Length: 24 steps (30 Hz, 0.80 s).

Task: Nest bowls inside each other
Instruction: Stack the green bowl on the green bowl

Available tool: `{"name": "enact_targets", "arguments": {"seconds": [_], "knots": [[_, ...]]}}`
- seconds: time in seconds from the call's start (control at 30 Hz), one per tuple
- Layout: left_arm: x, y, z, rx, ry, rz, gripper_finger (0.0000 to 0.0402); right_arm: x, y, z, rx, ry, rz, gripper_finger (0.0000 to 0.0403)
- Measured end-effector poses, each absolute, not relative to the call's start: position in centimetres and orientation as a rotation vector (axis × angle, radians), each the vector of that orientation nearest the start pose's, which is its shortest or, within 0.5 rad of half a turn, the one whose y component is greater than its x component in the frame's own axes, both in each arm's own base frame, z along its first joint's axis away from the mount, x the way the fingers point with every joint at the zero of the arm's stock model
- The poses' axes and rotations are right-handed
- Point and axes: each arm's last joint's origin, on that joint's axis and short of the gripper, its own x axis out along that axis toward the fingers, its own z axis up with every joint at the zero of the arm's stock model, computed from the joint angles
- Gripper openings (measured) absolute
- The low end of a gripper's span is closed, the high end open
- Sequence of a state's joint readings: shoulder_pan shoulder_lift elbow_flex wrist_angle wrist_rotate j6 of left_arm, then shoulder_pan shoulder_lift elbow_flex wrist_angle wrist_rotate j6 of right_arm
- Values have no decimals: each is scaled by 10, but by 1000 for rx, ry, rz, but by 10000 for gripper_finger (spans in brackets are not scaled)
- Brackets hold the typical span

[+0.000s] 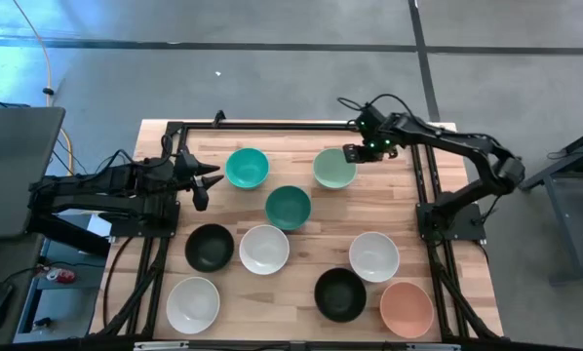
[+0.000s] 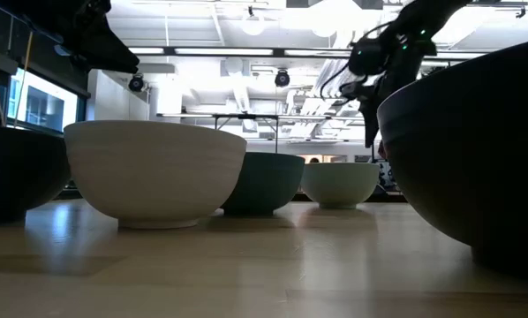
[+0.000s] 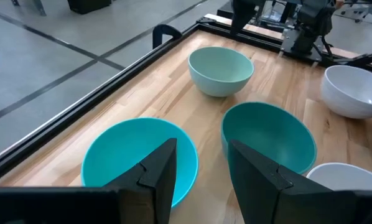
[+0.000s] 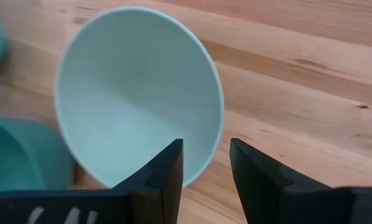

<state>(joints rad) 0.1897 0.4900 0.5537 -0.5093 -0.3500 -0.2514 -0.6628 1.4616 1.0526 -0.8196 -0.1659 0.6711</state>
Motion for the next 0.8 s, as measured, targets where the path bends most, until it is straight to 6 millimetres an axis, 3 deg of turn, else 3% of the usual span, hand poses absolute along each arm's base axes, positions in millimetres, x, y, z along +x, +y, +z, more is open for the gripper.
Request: {"name": "enact_targets", "arguments": {"seconds": [0.27,0.8], "knots": [[109,31,261,-218,392,569,131,226,-172,217,1062,1037,-855,124],[109,31,261,-215,395,569,131,234,-175,209,1072,1007,-893,123]]}}
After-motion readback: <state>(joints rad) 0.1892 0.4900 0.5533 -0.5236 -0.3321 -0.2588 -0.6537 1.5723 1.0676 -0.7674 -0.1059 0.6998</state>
